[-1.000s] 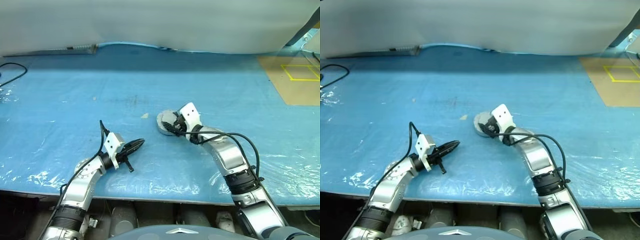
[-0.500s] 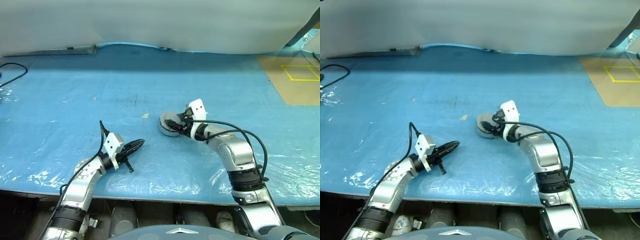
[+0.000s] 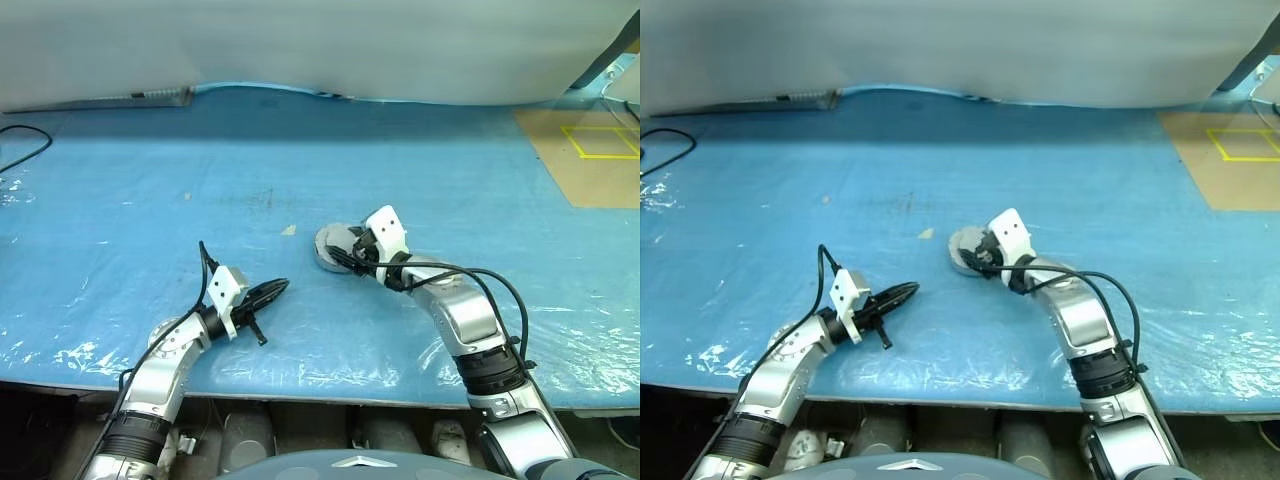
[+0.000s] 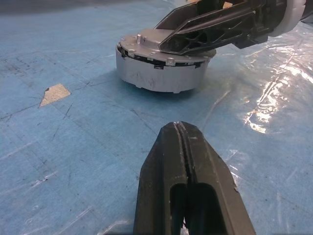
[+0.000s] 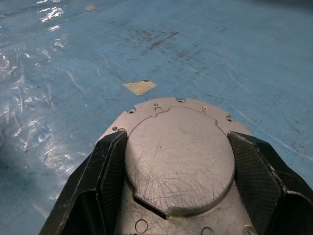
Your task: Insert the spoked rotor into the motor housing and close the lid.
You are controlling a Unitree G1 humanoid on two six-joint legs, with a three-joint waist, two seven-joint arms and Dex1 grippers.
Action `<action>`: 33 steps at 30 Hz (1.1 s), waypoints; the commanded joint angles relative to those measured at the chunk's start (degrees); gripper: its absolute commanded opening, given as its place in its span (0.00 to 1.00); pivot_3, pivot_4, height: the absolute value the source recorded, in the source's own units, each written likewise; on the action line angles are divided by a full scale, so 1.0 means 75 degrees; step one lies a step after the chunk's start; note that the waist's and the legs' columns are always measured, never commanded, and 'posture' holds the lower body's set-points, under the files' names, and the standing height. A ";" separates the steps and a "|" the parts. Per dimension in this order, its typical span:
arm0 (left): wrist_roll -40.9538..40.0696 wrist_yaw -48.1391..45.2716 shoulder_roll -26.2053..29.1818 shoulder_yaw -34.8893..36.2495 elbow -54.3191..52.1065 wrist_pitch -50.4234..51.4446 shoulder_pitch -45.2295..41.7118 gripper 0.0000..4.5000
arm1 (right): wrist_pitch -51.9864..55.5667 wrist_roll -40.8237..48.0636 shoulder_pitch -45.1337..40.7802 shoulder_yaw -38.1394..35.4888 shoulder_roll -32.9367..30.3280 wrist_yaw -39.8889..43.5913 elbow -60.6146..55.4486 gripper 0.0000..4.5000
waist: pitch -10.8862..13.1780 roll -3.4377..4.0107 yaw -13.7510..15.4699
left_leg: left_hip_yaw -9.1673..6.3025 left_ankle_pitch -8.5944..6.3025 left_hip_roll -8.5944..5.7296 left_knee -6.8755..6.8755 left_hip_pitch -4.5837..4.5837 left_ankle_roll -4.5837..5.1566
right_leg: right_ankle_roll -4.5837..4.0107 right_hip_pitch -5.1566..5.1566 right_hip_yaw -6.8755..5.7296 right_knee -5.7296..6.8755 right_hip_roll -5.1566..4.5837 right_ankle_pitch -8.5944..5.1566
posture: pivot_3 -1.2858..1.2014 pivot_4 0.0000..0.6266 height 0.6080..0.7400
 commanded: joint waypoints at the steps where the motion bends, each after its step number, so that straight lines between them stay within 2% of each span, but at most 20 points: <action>1: -0.0054 -0.0005 0.0048 0.0049 -0.0266 -0.0067 -0.0010 0.00 | -0.0126 -0.0086 0.0085 0.0005 0.0079 -0.0090 0.0135 0.65 | 0.0001 0.0000 -0.0001 | 0.0000 0.0000 0.0000 0.0000 0.0000 0.0000 | 0.0000 0.0000 0.0000 0.0001 0.0000 0.0000 | 0.52 0.24 1.00; 20: -0.0018 0.0088 0.0021 0.0064 -0.0239 -0.0110 -0.0029 0.00 | -0.0327 -0.0417 0.0056 0.0181 0.0220 -0.0318 0.0560 0.65 | 0.0001 -0.0001 -0.0029 | 0.0000 0.0000 0.0001 0.0024 0.0011 0.0001 | -0.0003 0.0008 0.0003 0.0026 0.0000 0.0001 | 0.52 0.24 1.00; 33: -0.0043 0.0145 0.0021 0.0069 -0.0262 -0.0128 0.0014 0.00 | -0.0250 -0.0804 -0.0012 0.0184 0.0084 -0.0732 0.1382 0.65 | 0.0000 -0.0002 -0.0003 | 0.0000 -0.0001 0.0004 0.0042 0.0024 0.0003 | 0.0007 0.0048 0.0002 0.0027 -0.0003 -0.0005 | 0.52 0.24 1.00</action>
